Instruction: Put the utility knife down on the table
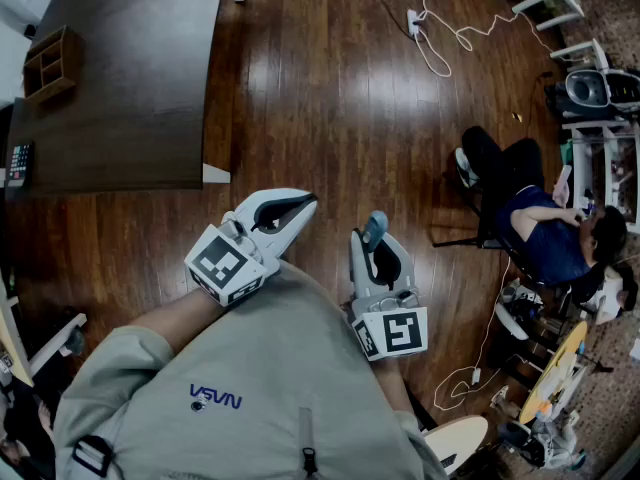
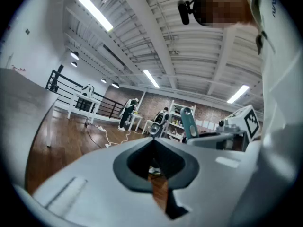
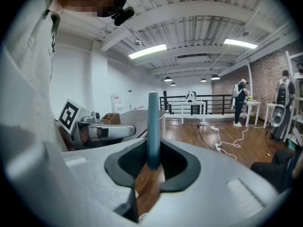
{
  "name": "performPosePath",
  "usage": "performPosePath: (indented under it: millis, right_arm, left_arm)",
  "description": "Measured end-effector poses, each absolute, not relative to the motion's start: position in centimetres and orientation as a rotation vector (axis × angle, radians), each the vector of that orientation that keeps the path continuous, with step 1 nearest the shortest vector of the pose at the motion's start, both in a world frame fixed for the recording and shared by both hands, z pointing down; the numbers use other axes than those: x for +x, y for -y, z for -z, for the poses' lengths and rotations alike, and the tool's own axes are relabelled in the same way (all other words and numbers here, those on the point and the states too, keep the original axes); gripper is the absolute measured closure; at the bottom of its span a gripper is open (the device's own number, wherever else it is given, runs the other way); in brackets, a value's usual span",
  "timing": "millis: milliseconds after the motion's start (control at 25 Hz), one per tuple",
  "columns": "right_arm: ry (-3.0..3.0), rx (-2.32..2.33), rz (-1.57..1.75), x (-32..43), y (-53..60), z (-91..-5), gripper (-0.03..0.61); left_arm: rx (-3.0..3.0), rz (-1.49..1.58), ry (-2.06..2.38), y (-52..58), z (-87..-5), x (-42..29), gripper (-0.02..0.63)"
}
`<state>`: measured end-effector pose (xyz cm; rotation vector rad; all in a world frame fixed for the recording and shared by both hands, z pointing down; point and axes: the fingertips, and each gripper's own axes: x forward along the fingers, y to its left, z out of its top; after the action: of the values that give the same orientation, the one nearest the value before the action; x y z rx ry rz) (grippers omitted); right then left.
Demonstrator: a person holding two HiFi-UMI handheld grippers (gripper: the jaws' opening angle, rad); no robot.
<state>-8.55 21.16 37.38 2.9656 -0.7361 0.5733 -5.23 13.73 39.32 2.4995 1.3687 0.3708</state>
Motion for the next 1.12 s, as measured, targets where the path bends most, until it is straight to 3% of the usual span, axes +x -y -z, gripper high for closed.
performPosePath:
  millis: [200, 440, 1120]
  right_arm:
    - [0.922, 2.898, -0.540, -2.4, -17.0, -36.3, 0.506]
    - [1.375, 2.606, -0.526, 5.1, -10.2, -37.1, 0.506]
    - [2.039, 1.791, -0.513, 19.7, 6.3, -48.4, 0.506]
  left_arm:
    - [2.586, -0.312, -1.233, -9.2, -37.4, -1.2, 0.612]
    - [2.734, -0.294, -0.753, -1.8, -38.4, 2.3, 0.612]
    - [2.809, -0.313, 0.275, 9.2, -42.3, 9.6, 0.612]
